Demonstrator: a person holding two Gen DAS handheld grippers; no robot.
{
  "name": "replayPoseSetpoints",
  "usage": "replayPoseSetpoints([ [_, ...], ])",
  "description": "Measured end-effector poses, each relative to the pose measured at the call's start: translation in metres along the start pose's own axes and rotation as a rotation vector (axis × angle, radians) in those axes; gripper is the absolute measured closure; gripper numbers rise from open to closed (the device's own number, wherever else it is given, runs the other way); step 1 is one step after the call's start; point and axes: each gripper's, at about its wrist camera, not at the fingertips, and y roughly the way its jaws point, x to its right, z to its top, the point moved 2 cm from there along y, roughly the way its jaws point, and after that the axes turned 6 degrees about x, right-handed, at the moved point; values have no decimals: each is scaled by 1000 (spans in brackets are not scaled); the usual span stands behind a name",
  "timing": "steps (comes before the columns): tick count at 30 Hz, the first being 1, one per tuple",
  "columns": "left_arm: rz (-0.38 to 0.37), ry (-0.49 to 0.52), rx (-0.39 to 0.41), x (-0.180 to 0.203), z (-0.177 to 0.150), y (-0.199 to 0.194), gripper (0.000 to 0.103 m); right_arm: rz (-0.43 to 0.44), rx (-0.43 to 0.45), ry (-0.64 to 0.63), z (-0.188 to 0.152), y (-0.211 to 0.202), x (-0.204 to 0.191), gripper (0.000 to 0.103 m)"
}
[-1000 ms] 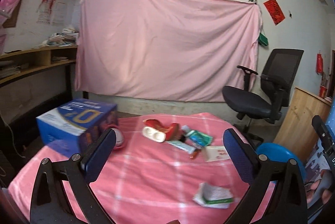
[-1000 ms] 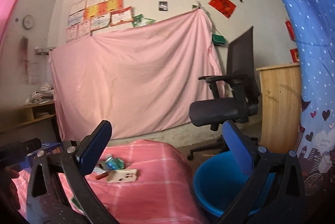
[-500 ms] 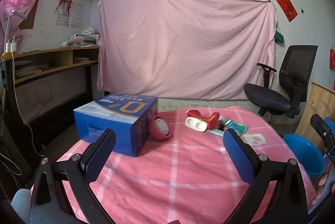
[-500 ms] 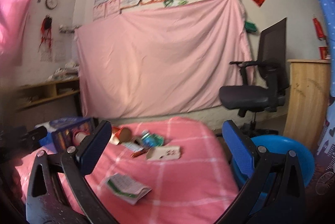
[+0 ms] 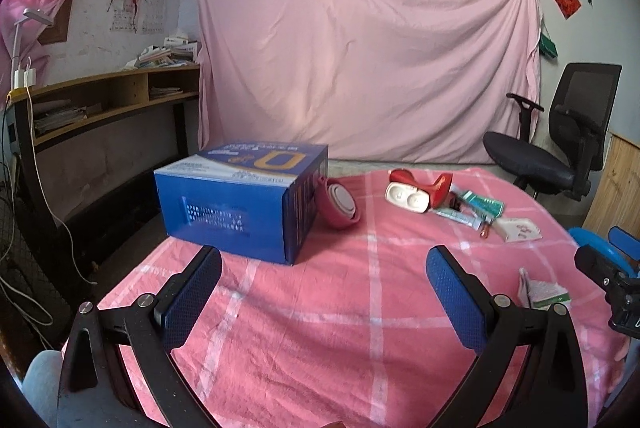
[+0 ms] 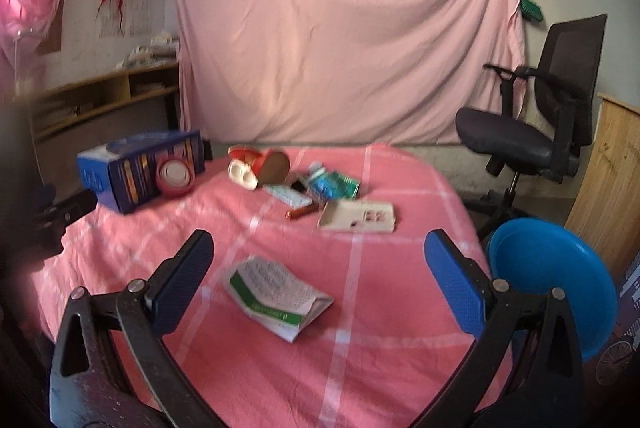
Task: Collect trash
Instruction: 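Move both open tools back over the items on the bed, then grasp the pink round lid with the left tool while the right tool grasps the white-green paper packet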
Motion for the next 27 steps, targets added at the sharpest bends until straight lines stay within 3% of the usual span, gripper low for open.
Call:
replayPoseSetpoints([
  [14,-41,-7,-126,2,-13,31,3,88,-250,7,-26,40,-9,0],
  [18,-61,4,-141,9,-13,37,3,98,-305,13,-31,49,-8,19],
  [21,-72,9,-152,12,-12,43,3,106,-318,41,-31,53,-3,22],
  [23,-68,-1,-159,12,-10,49,4,106,-319,55,-28,55,0,33],
  [27,-44,-38,-175,14,-5,63,9,122,-336,98,-22,66,7,36],
])
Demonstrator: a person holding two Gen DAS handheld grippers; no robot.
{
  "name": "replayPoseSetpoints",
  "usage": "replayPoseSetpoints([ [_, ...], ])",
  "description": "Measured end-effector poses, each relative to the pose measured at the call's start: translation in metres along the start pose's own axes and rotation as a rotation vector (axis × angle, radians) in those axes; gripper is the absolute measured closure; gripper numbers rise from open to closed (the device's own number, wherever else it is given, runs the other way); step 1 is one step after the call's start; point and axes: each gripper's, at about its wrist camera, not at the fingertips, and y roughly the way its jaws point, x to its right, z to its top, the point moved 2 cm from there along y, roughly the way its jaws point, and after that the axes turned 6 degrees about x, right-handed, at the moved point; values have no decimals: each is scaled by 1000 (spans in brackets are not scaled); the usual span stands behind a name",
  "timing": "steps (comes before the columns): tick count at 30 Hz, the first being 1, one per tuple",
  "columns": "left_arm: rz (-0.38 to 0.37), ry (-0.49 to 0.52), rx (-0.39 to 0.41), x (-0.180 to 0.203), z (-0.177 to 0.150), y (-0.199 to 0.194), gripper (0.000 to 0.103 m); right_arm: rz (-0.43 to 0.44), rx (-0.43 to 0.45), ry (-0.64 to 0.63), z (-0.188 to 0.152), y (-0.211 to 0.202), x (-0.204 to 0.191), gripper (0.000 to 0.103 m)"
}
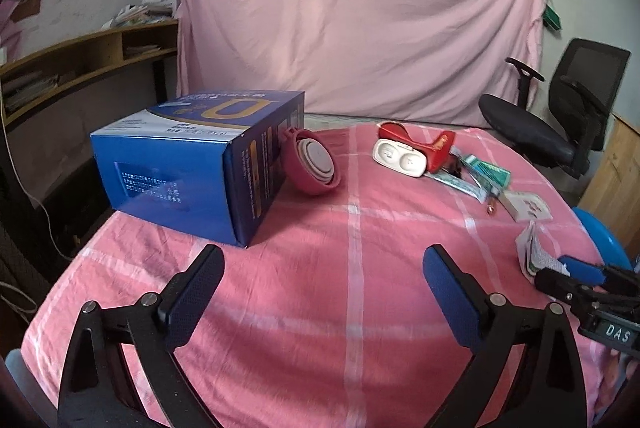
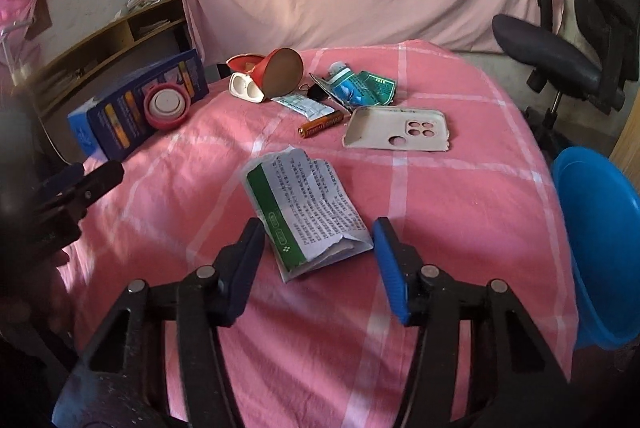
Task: Collect trash
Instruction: 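Grasp the pink round lid with the left tool while the right tool grasps the white-green paper packet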
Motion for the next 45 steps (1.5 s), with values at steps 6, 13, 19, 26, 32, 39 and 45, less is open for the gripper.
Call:
replayPoseSetpoints([
  [6,17,-28,-77,5,13,27,29,33,-4,24,14,10,3,38],
  [13,42,-96,-114,0,18,44,37,49,-7,19,24,20,3,38],
  [19,59,-151,-108,-3,26,49,37,55,-12,19,24,24,2,38],
  [26,78,-241,-89,-9,32,57,37,68,-8,22,25,25,0,38],
  [32,76,-282,-92,-13,32,63,41,59,-2,31,33,31,4,39],
  [39,81,-327,-107,-21,35,70,45,74,17,51,37,33,9,39],
  [45,88,-356,-106,-26,37,71,46,79,15,43,35,33,7,39],
])
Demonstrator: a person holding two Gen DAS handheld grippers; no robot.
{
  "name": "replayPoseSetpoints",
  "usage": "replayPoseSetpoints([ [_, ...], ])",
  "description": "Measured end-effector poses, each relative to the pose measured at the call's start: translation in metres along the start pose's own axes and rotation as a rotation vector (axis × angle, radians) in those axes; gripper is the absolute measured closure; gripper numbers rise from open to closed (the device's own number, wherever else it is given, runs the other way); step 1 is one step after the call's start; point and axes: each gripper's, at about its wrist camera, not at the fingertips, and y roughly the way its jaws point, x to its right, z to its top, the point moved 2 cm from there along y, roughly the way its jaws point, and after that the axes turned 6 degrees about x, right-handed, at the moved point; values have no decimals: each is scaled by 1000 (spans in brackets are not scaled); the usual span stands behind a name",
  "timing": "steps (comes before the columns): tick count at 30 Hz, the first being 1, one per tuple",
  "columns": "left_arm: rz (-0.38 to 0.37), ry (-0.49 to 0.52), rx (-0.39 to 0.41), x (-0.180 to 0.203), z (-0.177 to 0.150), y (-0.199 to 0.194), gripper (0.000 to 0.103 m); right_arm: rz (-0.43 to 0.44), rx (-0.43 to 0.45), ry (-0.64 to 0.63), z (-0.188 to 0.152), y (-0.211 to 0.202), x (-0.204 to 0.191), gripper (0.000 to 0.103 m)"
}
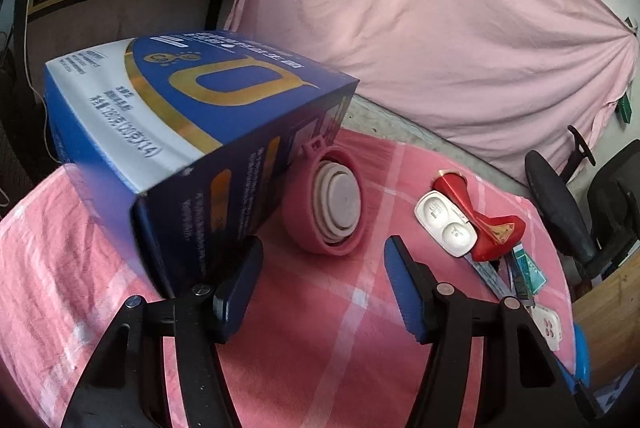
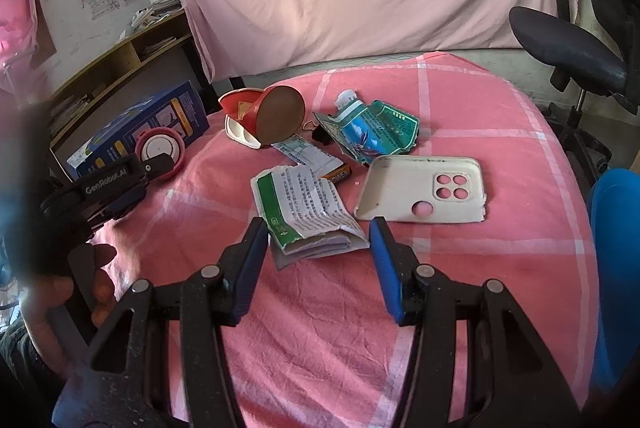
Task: Collect trash
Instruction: 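Grasp the pink round lid with the left tool while the right tool grasps the white-green paper packet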
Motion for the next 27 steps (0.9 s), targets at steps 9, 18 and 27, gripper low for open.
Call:
replayPoseSetpoints([
  [9,5,-37,4,-1,-3,-2,58,4,-10,-11,-1,3,-3,39],
  [18,21,-60,22,-7,-3,0,80,8,-10,-6,-1,3,-2,39],
  [27,-30,13,57,0,-6,-13,86,22,-4,-26,-5,0,-9,39],
])
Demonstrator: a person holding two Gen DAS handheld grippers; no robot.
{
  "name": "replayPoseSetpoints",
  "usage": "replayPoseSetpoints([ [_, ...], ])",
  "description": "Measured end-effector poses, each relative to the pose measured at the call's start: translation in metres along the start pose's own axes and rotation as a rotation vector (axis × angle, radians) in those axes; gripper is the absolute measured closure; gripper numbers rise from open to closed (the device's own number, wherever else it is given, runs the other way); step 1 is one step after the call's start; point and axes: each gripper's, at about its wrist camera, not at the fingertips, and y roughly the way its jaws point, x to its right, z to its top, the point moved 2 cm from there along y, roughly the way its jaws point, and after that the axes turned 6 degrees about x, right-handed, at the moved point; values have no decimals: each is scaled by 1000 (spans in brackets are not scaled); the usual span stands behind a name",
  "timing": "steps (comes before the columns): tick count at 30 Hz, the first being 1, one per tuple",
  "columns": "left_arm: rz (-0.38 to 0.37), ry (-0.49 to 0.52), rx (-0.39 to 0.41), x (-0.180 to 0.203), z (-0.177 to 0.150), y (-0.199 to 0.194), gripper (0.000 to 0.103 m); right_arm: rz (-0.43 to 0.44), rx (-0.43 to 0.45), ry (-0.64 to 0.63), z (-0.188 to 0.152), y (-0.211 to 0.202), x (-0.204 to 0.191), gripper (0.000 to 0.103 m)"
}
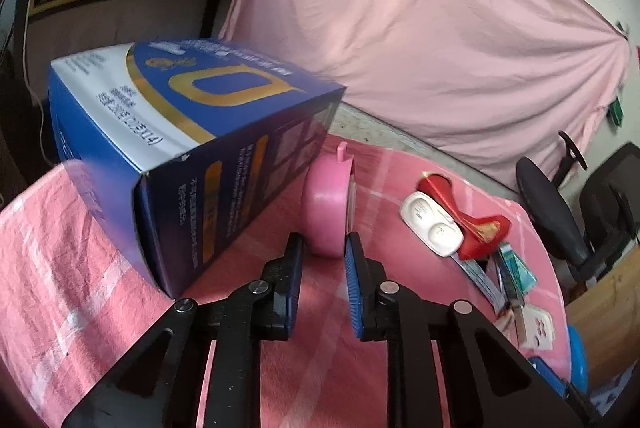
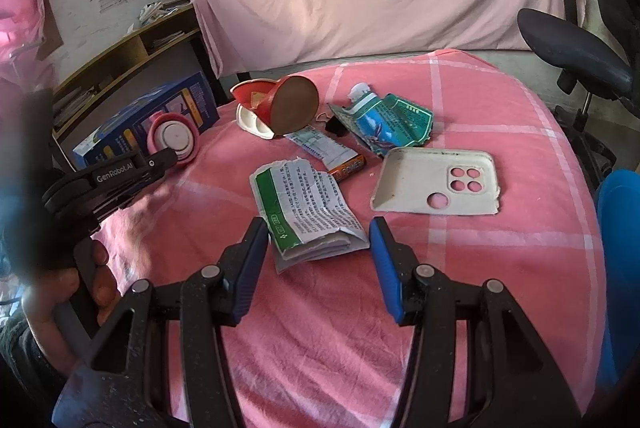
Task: Collect trash
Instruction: 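Grasp the pink round lid with the left tool while the right tool grasps the white-green paper packet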
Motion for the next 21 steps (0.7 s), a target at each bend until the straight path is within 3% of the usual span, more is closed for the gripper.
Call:
replayPoseSetpoints([
  [7,-44,114,6,11,-13,-22,87,-4,15,-22,-6,-10,-5,39],
  [21,-83,242,37,33,-35,-52,87,-10,70,-24,-16,-38,-4,41],
])
